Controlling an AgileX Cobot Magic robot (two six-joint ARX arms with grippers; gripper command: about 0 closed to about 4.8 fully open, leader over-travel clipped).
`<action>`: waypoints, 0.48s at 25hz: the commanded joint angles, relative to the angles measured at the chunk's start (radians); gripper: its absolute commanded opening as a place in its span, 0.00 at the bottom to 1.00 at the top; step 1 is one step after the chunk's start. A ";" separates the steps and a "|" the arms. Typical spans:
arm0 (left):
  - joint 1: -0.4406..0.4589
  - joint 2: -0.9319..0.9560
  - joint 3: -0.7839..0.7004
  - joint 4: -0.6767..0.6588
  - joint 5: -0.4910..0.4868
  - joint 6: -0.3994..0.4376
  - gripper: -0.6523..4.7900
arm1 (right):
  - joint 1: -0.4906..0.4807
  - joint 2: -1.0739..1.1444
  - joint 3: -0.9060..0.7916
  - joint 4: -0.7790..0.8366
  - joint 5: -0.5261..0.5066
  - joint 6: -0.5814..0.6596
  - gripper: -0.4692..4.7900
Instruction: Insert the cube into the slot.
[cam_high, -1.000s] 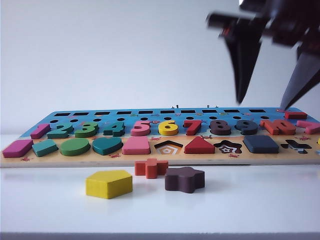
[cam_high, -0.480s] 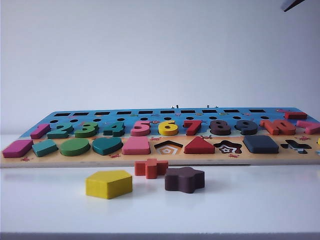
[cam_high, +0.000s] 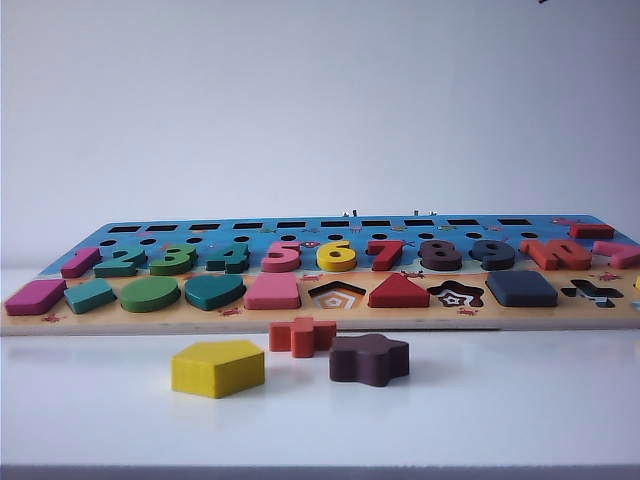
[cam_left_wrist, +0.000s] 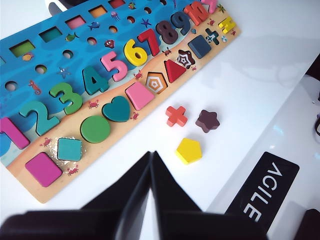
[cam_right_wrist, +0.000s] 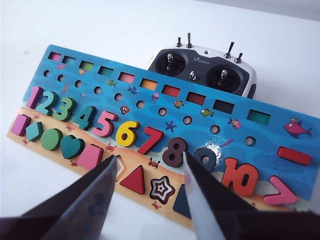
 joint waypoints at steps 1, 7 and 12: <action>0.002 0.002 0.003 0.043 0.008 0.001 0.13 | -0.039 -0.061 -0.115 0.167 -0.142 -0.037 0.56; 0.002 0.001 0.003 0.043 0.007 0.001 0.13 | -0.283 -0.174 -0.377 0.427 -0.564 0.047 0.56; 0.024 -0.010 -0.018 0.072 0.007 0.001 0.13 | -0.462 -0.262 -0.485 0.443 -0.670 0.059 0.56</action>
